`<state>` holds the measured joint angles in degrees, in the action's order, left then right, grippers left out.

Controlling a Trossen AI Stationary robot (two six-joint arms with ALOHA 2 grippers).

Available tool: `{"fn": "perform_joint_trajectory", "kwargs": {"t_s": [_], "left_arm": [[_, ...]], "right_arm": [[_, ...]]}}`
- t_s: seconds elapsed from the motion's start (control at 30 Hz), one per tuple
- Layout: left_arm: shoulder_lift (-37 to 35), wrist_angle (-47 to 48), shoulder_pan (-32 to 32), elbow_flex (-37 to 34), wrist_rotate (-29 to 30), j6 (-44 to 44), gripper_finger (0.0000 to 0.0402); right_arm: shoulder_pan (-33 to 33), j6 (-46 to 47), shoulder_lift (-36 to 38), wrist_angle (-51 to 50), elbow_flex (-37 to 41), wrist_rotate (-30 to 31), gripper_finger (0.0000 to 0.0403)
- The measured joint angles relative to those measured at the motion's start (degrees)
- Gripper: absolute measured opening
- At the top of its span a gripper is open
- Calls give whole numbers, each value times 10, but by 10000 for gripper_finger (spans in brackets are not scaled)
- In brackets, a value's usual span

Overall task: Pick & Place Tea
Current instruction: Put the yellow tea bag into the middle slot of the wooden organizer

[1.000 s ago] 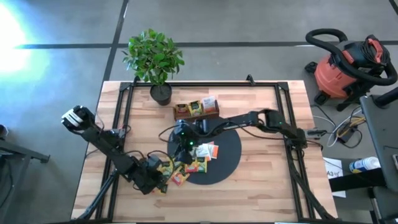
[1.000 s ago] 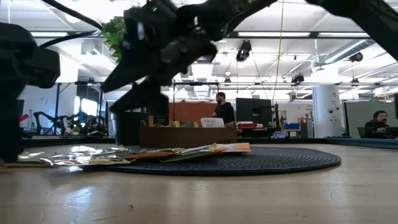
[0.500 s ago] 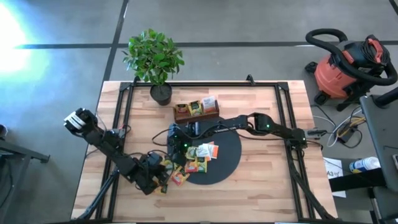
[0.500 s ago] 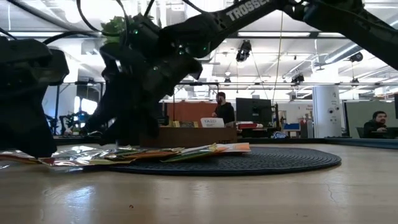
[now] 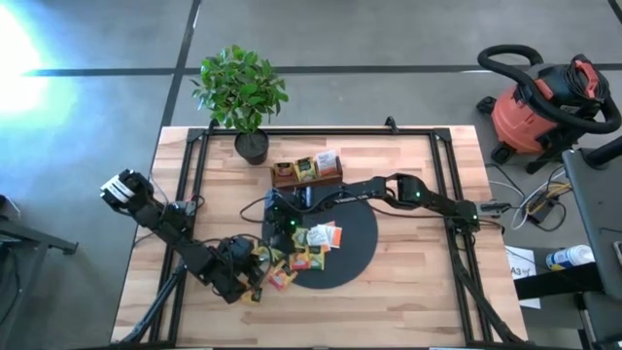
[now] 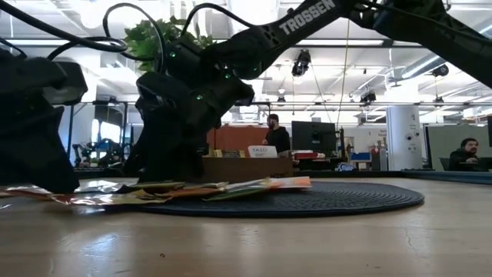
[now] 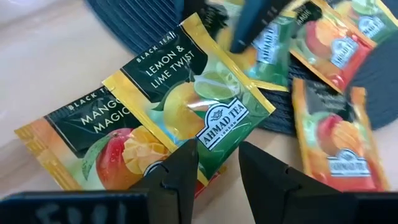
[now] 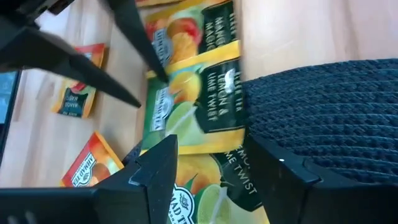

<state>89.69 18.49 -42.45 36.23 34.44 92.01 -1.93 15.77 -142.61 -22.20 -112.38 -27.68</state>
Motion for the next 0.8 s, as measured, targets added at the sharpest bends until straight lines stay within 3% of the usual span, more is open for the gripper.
{"fn": "perform_joint_trajectory", "kwargs": {"t_s": [0.43, 0.8], "left_arm": [[1, -11, 7, -2, 26, -5, 103], [2, -16, 8, -2, 38, -7, 103]], "right_arm": [[1, 15, 0, 33, -2, -21, 117], [1, 69, 0, 51, 0, 22, 79]]}}
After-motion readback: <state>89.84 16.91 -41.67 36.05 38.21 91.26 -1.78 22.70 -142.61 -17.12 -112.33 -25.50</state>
